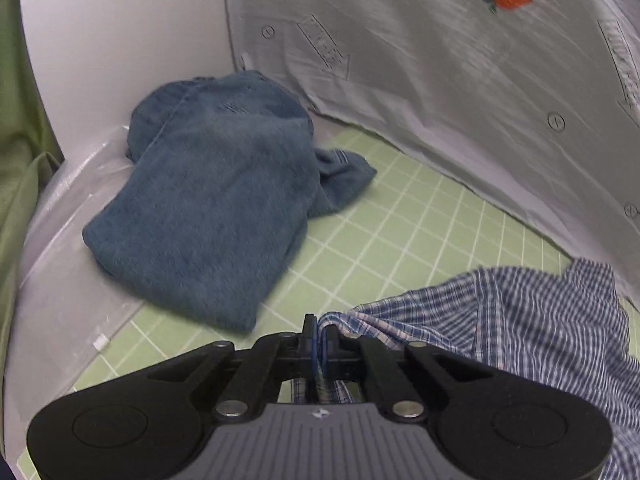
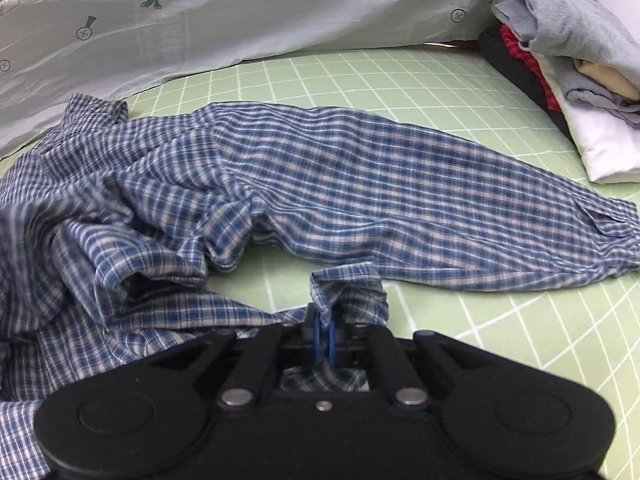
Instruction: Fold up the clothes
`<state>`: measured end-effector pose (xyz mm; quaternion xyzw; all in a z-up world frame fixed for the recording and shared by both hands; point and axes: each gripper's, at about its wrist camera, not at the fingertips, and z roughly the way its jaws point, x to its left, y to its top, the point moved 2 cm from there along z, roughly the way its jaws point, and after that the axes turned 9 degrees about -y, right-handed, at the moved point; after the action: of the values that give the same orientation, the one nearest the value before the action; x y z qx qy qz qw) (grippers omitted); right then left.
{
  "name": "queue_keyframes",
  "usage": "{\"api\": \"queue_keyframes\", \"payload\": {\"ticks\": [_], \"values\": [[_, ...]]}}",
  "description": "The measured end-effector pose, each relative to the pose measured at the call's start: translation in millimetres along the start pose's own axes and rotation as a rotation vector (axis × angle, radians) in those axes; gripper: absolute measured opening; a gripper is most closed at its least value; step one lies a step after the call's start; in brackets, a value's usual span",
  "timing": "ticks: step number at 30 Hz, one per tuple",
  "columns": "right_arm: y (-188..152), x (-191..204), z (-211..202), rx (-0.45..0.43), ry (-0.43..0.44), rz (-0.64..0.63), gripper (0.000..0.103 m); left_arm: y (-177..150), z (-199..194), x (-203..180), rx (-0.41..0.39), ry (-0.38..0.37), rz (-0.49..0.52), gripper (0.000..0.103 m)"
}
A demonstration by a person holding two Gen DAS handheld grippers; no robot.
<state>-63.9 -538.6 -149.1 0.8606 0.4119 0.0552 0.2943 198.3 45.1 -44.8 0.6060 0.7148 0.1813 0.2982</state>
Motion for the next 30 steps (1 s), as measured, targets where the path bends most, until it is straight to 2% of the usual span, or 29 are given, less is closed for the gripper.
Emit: {"api": "queue_keyframes", "payload": {"ticks": [2,4,7,10,15,17,18,19,20,23,26,30], "values": [[-1,-4,-1,0.001,0.002,0.012,0.005,1,1,-3,0.009,-0.006,0.005,0.01],[-3,-7,-3,0.003,0.009,0.023,0.006,-9,3,-10,0.042,-0.007,0.031,0.032],[-5,-6,-5,0.001,0.007,0.018,0.008,-36,4,-19,0.104,0.003,0.078,0.057],[-6,-4,-7,-0.001,0.004,0.01,0.009,-70,4,-18,0.178,-0.017,0.046,0.062],[-4,1,-7,-0.002,0.0,-0.014,0.011,-106,9,-25,0.256,0.014,0.01,0.064],[-4,0,-6,-0.002,0.004,-0.018,0.011,-115,11,-25,0.265,0.002,-0.004,0.06],[-4,-1,-6,-0.001,0.006,-0.019,0.011,-117,12,-23,0.263,-0.004,-0.008,0.042],[-4,-1,-6,-0.001,0.008,-0.019,0.011,-118,12,-20,0.262,-0.008,-0.018,0.01],[-4,-2,-6,-0.001,0.01,-0.019,0.011,-116,13,-15,0.262,-0.014,-0.037,0.002],[-3,-3,-5,-0.001,0.012,-0.017,0.011,-103,14,2,0.231,-0.031,-0.079,0.003],[-4,-2,-6,-0.004,0.006,-0.021,0.014,-71,13,26,0.164,0.058,-0.046,0.003],[-4,-2,-5,-0.006,-0.008,-0.02,0.019,-25,0,57,0.042,0.148,-0.105,0.003]]}}
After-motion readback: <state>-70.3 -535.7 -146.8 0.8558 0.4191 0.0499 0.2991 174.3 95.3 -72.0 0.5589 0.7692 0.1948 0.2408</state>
